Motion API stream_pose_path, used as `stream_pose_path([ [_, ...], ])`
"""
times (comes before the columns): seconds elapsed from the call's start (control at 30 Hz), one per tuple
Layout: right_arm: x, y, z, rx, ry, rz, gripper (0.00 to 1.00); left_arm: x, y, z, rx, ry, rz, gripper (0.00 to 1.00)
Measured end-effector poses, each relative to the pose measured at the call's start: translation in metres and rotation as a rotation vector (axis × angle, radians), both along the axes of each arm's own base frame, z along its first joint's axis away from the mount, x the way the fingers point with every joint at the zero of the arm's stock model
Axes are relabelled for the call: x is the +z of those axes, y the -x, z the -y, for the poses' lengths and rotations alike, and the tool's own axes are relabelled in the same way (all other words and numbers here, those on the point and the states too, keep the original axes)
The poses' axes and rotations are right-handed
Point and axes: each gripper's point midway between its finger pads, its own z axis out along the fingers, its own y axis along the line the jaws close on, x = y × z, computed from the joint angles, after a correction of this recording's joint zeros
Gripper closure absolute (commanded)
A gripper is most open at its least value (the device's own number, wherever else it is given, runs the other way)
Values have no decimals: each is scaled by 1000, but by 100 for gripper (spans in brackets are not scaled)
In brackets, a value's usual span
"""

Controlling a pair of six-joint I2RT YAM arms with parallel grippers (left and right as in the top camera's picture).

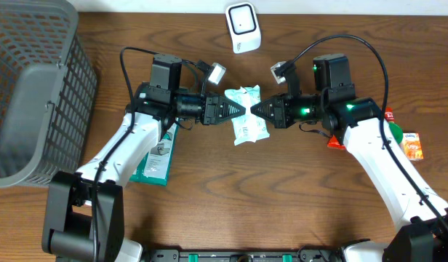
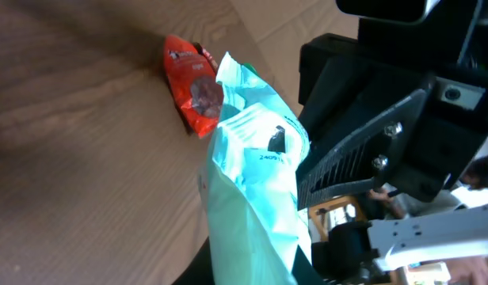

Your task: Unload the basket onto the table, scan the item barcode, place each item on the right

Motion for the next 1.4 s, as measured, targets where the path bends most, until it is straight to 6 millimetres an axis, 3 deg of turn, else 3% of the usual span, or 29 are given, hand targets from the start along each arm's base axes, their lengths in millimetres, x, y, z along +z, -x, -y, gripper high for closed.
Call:
stream_pose_path([
  [0.2, -5, -2, 5, -23, 33, -3, 74, 0, 0, 0, 1, -1, -4, 92],
  [0.47, -17, 2, 35, -64, 79, -64, 41, 1, -1, 0, 2, 3, 9, 92],
  [0.67, -22, 4, 59, -82, 124, -60, 34, 4, -6, 1, 16, 3, 29, 93],
  [0.8, -29, 0, 75, -120, 172, -62, 15, -3, -13, -5, 104, -80, -10, 93],
  [0.93, -44, 1, 98, -189, 272, -108, 12, 3, -16, -12, 210, -252, -23, 93],
  [1.1, -55, -2, 130, -308, 342, -177, 4, 44, -19, -16, 312, -577, 153, 93],
  [1.2, -60, 1, 148, -365, 364, -223, 1, 88, -23, -16, 369, -704, 343, 93],
  [1.3, -68, 7, 169, -426, 420, -277, 1, 146, -33, -25, 473, -778, 545, 93],
  [1.4, -76, 16, 195, -492, 493, -331, 1, 181, -46, -39, 579, -818, 666, 93],
])
